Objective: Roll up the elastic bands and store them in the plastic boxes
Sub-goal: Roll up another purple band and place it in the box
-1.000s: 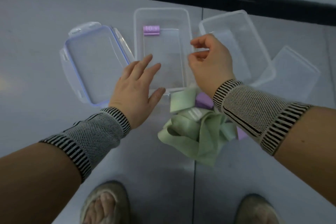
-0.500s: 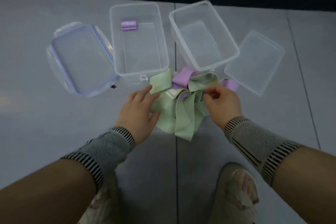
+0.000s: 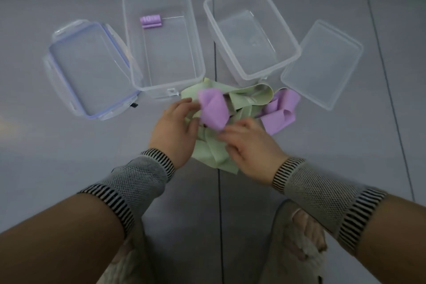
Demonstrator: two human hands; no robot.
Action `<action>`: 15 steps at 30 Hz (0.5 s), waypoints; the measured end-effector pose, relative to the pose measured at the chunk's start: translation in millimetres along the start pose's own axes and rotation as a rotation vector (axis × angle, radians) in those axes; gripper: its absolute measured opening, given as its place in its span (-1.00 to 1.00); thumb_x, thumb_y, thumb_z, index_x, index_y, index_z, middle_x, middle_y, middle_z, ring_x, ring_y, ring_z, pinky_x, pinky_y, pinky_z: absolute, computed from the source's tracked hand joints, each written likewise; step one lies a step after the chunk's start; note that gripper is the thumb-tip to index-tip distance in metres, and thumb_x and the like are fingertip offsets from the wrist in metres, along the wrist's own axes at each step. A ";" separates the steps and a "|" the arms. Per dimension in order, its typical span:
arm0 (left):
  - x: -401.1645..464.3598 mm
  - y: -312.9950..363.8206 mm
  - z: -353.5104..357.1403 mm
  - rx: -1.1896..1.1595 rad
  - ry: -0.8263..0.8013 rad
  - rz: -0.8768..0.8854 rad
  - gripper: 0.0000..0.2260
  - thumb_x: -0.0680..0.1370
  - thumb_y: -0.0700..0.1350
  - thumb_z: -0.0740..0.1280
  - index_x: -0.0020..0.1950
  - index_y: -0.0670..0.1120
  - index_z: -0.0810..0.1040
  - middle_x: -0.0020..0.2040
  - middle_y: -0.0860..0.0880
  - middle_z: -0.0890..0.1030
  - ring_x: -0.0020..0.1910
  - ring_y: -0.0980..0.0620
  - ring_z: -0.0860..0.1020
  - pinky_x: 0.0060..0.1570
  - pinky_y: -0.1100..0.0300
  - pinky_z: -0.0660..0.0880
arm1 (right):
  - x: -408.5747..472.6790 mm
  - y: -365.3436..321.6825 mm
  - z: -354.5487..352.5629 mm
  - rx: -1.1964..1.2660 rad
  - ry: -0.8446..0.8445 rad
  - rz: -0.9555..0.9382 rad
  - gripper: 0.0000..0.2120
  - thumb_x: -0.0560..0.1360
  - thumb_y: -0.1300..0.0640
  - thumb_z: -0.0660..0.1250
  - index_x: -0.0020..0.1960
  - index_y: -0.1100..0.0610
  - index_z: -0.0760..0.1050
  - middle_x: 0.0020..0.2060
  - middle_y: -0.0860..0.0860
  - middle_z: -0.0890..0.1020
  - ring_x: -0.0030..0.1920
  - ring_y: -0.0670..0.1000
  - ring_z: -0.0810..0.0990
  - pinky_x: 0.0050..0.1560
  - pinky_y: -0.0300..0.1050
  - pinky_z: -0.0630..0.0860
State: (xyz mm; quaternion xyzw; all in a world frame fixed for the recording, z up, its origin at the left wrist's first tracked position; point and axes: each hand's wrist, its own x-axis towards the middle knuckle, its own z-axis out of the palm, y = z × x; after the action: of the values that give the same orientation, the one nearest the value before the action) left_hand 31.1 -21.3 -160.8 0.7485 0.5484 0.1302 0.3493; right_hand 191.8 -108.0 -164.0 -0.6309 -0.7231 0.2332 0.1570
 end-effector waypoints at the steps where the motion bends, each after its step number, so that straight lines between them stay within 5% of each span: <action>1: -1.4 -0.5 -0.9 -0.007 0.002 -0.048 -0.76 0.53 -0.22 0.27 0.17 -0.08 0.56 0.27 -0.05 0.51 0.21 -0.05 0.49 0.20 0.21 0.34 | -8.6 3.9 2.4 0.019 -0.066 0.022 -0.64 0.43 0.11 0.11 0.04 0.13 0.63 -0.01 0.00 0.67 -0.08 0.20 0.52 0.01 -0.04 0.48; 5: -7.2 -4.5 -3.8 -0.025 -0.068 -0.179 -0.86 0.55 -0.18 0.25 0.05 -0.04 0.56 -0.04 0.00 0.60 -0.06 -0.03 0.55 -0.02 0.19 0.44 | -17.6 16.4 1.2 0.073 -0.055 0.145 -0.76 0.43 0.19 0.24 -0.01 0.16 0.65 0.00 0.06 0.68 -0.05 0.23 0.56 0.04 -0.07 0.45; 9: -8.8 -2.3 -3.9 0.007 -0.108 -0.152 -0.83 0.55 -0.11 0.27 0.13 -0.02 0.55 -0.01 0.04 0.57 -0.11 0.03 0.51 0.00 0.21 0.42 | -5.3 16.3 -10.4 0.246 0.187 0.497 -0.85 0.51 0.23 0.27 0.02 0.13 0.59 -0.16 -0.01 0.62 -0.18 0.01 0.55 -0.14 -0.26 0.34; 11: -6.5 -2.0 -2.2 0.029 -0.111 -0.137 -0.81 0.55 -0.11 0.27 0.15 -0.01 0.54 0.00 0.03 0.57 -0.13 0.03 0.49 -0.02 0.23 0.39 | 7.0 14.1 -13.3 0.245 0.302 0.543 -0.81 0.51 0.21 0.27 0.11 0.13 0.53 -0.08 -0.01 0.58 -0.17 -0.03 0.51 -0.17 -0.32 0.25; 13: -4.5 -2.4 -1.2 0.031 -0.099 -0.137 -0.80 0.55 -0.12 0.27 0.16 -0.01 0.54 0.01 0.02 0.56 -0.18 0.05 0.45 -0.09 0.26 0.34 | 25.7 10.7 -10.5 0.284 0.281 0.544 -0.67 0.51 0.16 0.27 0.28 0.11 0.42 0.05 -0.02 0.52 -0.13 -0.05 0.48 -0.08 -0.30 0.25; 15: -3.6 -3.0 -2.4 -0.007 -0.084 -0.158 -0.79 0.55 -0.13 0.26 0.18 0.00 0.53 0.01 0.01 0.56 -0.18 0.06 0.46 -0.09 0.26 0.35 | 43.8 8.1 -2.1 0.313 0.168 0.511 -0.68 0.50 0.13 0.28 0.25 0.09 0.39 0.02 -0.01 0.50 -0.11 0.00 0.49 -0.03 -0.20 0.35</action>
State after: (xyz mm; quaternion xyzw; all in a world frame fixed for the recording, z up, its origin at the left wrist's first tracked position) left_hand 26.2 -23.3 -160.4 0.7066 0.5901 0.0725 0.3836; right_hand 192.9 -63.8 -169.6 -0.7777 -0.4809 0.3206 0.2475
